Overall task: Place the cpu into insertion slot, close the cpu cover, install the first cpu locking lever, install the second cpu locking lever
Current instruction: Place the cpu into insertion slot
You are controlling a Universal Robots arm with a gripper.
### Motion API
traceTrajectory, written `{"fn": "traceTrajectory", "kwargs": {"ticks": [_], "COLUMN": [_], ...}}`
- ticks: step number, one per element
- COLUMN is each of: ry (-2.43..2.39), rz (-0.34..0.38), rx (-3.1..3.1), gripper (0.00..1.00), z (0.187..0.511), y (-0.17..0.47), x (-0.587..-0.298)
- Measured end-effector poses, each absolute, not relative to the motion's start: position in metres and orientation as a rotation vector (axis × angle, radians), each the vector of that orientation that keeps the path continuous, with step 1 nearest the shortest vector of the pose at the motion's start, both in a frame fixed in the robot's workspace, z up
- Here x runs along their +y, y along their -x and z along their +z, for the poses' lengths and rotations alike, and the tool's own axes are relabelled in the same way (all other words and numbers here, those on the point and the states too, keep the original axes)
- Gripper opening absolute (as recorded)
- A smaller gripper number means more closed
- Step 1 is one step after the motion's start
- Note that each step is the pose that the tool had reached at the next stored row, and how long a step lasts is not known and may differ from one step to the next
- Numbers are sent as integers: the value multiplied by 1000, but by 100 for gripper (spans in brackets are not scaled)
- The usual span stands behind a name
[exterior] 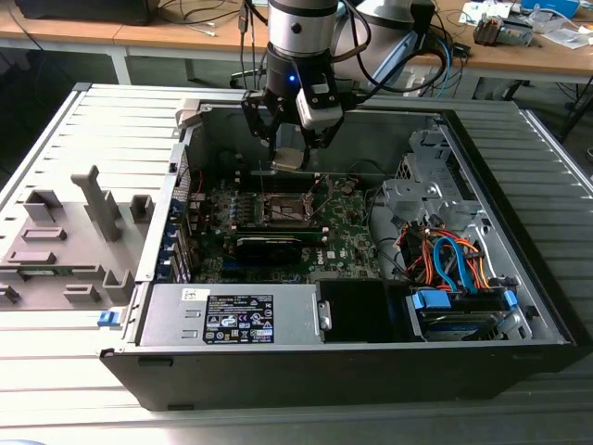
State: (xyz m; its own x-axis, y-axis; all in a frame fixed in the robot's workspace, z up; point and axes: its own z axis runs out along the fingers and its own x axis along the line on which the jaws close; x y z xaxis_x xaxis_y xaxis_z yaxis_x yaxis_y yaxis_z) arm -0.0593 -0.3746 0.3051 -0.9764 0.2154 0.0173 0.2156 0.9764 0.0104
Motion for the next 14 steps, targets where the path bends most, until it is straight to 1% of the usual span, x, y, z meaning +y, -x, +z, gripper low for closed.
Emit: {"fn": "traceTrajectory", "kwargs": {"ticks": [14], "ry": [409], "rz": [-20], "rx": [-3099], "gripper": [55], "z": [305], "y": [59], "x": [-375]}}
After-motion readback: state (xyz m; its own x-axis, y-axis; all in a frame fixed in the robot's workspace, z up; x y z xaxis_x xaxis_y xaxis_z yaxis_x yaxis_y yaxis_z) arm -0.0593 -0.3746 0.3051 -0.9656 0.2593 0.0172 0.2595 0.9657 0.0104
